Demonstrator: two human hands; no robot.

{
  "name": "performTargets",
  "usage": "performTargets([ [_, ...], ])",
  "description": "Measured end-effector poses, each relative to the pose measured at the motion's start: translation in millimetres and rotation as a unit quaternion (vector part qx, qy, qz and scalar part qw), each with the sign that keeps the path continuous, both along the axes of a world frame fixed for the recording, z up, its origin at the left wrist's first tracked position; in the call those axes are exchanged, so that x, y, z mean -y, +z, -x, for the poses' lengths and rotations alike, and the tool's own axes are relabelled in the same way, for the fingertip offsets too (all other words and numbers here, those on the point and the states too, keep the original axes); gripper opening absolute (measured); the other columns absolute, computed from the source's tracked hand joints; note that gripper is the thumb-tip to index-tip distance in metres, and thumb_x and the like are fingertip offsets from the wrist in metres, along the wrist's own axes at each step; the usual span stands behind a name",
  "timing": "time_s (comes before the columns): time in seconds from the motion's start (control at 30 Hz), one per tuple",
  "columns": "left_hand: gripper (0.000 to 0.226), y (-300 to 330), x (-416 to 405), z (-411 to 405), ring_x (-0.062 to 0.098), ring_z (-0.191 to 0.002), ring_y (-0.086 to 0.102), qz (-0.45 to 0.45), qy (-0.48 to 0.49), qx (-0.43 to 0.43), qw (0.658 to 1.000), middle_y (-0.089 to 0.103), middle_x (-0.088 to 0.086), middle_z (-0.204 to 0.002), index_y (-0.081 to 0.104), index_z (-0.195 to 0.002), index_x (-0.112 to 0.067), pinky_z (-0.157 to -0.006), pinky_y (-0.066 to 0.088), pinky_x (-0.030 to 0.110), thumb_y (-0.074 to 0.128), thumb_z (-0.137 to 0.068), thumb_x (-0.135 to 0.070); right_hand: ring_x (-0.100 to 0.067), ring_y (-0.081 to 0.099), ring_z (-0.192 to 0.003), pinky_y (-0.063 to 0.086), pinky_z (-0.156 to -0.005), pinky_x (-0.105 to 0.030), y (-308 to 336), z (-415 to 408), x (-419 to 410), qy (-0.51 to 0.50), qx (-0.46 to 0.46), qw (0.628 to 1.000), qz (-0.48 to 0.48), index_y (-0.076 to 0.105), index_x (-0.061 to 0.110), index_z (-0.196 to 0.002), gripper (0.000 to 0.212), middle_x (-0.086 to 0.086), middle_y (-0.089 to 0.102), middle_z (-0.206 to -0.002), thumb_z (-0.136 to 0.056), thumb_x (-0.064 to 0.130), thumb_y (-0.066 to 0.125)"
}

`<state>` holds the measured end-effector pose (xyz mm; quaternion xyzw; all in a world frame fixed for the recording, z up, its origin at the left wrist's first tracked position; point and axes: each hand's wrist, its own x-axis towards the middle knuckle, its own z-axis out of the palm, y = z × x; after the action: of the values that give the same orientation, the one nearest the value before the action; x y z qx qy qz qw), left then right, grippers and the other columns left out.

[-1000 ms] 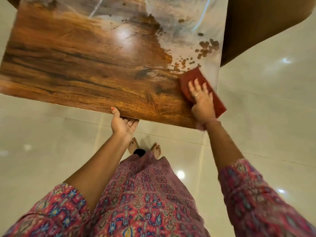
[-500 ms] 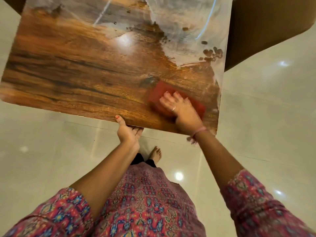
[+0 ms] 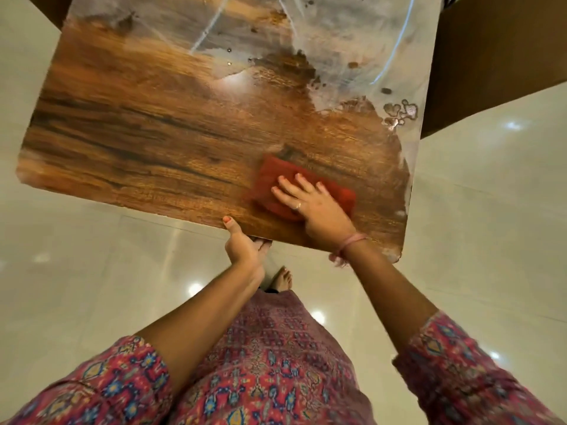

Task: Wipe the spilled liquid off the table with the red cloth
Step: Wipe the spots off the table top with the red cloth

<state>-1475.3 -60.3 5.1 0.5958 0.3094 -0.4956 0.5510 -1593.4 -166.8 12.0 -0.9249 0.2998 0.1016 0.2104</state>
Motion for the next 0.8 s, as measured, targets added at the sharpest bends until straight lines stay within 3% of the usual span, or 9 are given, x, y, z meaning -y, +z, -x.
performTargets([
  [0.07, 0.067, -1.3, -1.4, -1.2, 0.033, -0.116, 0.056, -0.005, -0.003, -0.002, 1.000, 0.051, 0.017, -0.135, 0.039, -0.137, -0.009, -0.084, 0.050, 0.040, 0.035, -0.093, -0.059, -0.027, 0.001, -0.147, 0.009, -0.114, -0.057, 2.9, 15.8, 48.6, -0.060, -0.027, 0.998, 0.011, 0.012, 0.033, -0.151, 0.096, 0.006, 0.005, -0.161, -0.072, -0.012, 0.042],
  [0.17, 0.068, -0.2, -2.2, -2.1, 0.034, -0.119, 0.053, -0.003, -0.001, -0.003, 1.000, 0.047, 0.016, -0.139, 0.034, -0.141, -0.010, -0.083, 0.050, 0.039, 0.035, -0.093, -0.059, -0.029, -0.002, -0.147, 0.007, -0.115, -0.059, 9.9, 15.4, 123.6, -0.226, -0.059, 0.972, -0.001, 0.012, 0.030, -0.152, 0.090, 0.004, 0.001, -0.161, -0.079, -0.013, 0.041],
  [0.27, 0.059, 0.3, 1.3, -0.2, 0.029, -0.101, 0.062, -0.024, -0.001, 0.023, 0.999, 0.055, 0.012, -0.124, 0.044, -0.128, -0.014, -0.069, 0.054, 0.034, 0.035, -0.092, -0.059, -0.032, -0.004, -0.147, 0.007, -0.115, -0.058, 7.7, -15.4, 144.3, -0.315, -0.070, 0.946, 0.015, 0.009, 0.028, -0.153, 0.082, 0.003, -0.001, -0.161, -0.085, -0.004, 0.044],
  [0.33, 0.053, 0.5, 8.1, 5.2, 0.024, -0.085, 0.062, -0.060, 0.012, 0.045, 0.997, 0.058, 0.009, -0.111, 0.048, -0.112, -0.015, -0.064, 0.055, 0.035, 0.034, -0.092, -0.062, -0.032, -0.002, -0.147, 0.008, -0.115, -0.057, 4.0, -35.1, 123.5, -0.263, -0.053, 0.963, 0.034, 0.010, 0.028, -0.152, 0.081, 0.002, 0.001, -0.161, -0.085, -0.001, 0.045],
  [0.37, 0.056, 0.0, 11.9, 8.3, 0.026, -0.088, 0.062, -0.076, 0.018, 0.052, 0.996, 0.059, 0.008, -0.111, 0.050, -0.110, -0.014, -0.070, 0.056, 0.038, 0.033, -0.091, -0.064, -0.032, -0.001, -0.147, 0.009, -0.116, -0.057, 1.2, -38.3, 104.5, -0.204, -0.038, 0.978, 0.038, 0.011, 0.029, -0.152, 0.081, 0.002, 0.002, -0.161, -0.084, -0.001, 0.045],
  [0.47, 0.079, -4.9, 22.6, 17.3, 0.034, -0.115, 0.053, -0.103, 0.054, 0.034, 0.993, 0.055, 0.013, -0.131, 0.049, -0.130, -0.011, -0.101, 0.044, 0.046, 0.029, -0.086, -0.073, -0.030, 0.000, -0.147, 0.009, -0.114, -0.055, -5.1, -14.5, 35.9, -0.017, 0.000, 0.999, 0.032, 0.012, 0.031, -0.151, 0.080, 0.004, 0.005, -0.161, -0.084, 0.000, 0.042],
  [0.6, 0.082, -13.1, 31.6, 30.9, 0.032, -0.126, 0.047, -0.026, 0.161, 0.015, 0.986, 0.046, 0.008, -0.143, 0.039, -0.141, -0.019, -0.108, 0.035, 0.048, 0.030, -0.083, -0.076, -0.026, 0.007, -0.147, 0.009, -0.114, -0.050, -4.2, 72.7, 21.0, 0.122, 0.005, 0.993, -0.005, 0.015, 0.034, -0.150, 0.068, 0.007, 0.012, -0.159, -0.088, 0.014, 0.032],
  [0.67, 0.078, -16.0, 32.0, 47.2, 0.031, -0.131, 0.041, -0.007, 0.207, 0.019, 0.978, 0.039, 0.006, -0.148, 0.032, -0.145, -0.022, -0.111, 0.030, 0.046, 0.031, -0.086, -0.072, -0.024, 0.007, -0.147, 0.007, -0.114, -0.050, -1.8, 102.1, 68.6, 0.117, -0.006, 0.993, 0.006, 0.016, 0.036, -0.150, 0.076, 0.009, 0.013, -0.159, -0.081, 0.006, 0.027],
  [0.8, 0.076, -19.5, 40.1, 72.1, 0.030, -0.131, 0.041, -0.033, 0.235, 0.049, 0.970, 0.038, 0.002, -0.148, 0.032, -0.145, -0.025, -0.110, 0.032, 0.047, 0.037, -0.084, -0.071, -0.028, 0.004, -0.147, 0.012, -0.114, -0.059, 1.4, 117.7, 192.4, -0.011, -0.050, 0.998, 0.044, 0.016, 0.034, -0.150, 0.099, 0.006, 0.009, -0.160, -0.069, -0.014, 0.044],
])
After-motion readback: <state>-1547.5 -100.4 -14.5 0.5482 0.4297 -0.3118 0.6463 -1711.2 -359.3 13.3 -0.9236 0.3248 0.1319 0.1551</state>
